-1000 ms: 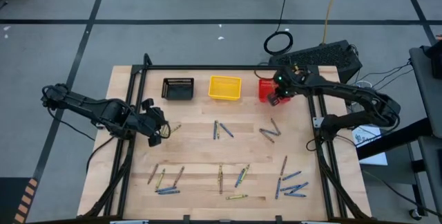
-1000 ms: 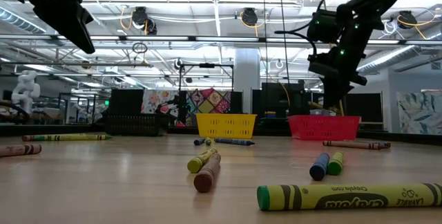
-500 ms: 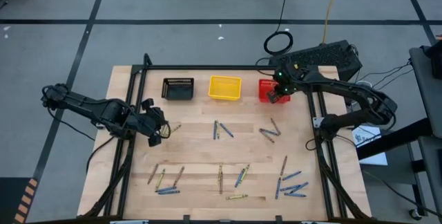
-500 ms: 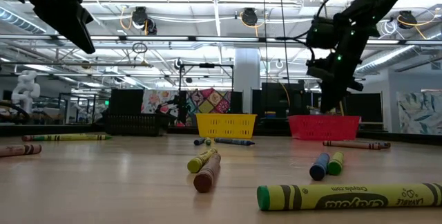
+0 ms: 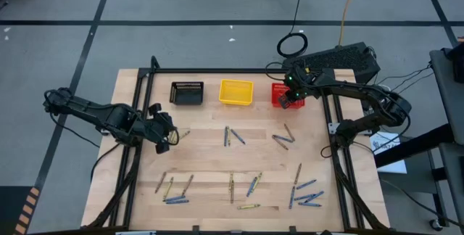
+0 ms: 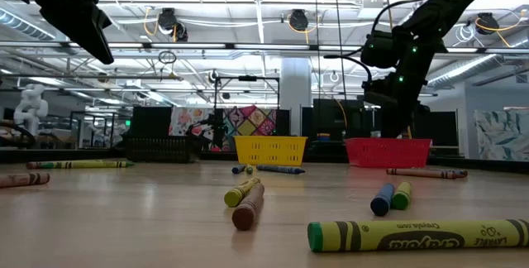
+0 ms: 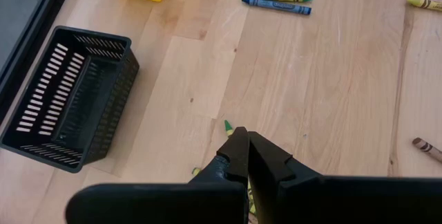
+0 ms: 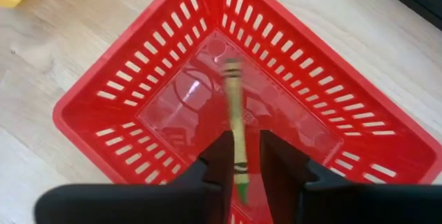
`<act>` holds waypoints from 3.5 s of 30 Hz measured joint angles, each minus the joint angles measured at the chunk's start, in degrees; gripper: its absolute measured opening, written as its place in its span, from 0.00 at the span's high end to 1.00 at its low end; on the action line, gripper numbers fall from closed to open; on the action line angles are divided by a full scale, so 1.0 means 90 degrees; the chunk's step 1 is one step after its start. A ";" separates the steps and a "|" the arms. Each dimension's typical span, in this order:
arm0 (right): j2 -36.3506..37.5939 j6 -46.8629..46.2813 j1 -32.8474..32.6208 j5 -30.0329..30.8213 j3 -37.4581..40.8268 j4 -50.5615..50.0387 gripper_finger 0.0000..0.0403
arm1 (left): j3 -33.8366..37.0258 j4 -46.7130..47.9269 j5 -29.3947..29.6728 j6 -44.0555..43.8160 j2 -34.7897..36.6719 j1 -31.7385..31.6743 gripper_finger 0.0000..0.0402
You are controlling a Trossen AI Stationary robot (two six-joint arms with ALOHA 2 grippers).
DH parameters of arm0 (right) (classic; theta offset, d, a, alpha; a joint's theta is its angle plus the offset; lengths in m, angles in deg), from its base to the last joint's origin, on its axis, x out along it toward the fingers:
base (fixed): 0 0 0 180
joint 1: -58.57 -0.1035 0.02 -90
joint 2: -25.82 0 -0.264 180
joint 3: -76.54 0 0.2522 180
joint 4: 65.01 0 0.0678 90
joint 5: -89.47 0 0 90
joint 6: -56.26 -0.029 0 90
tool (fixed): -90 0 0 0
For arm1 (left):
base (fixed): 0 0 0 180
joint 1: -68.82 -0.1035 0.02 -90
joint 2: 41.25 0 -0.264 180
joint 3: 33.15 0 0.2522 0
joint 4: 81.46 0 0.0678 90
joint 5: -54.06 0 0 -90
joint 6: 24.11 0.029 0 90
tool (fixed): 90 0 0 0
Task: Sort crayons
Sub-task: Put the blue crayon into the black bin
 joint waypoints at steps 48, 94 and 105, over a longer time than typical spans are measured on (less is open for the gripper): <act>0.2106 -0.1566 -0.1741 -0.0007 0.0000 -0.0628 0.80 | -0.0002 -0.1753 0.0140 0.0770 -0.0943 -0.0397 0.78; 0.2135 -0.1809 -0.2183 0.0027 0.0000 -0.1247 0.80 | -0.0005 -0.5806 -0.1370 -0.2645 -0.4667 -0.1988 0.78; 0.2135 -0.1827 -0.2183 0.0034 0.0000 -0.1307 0.80 | -0.0506 -0.5625 -0.1673 -0.2905 -0.5134 -0.1855 0.78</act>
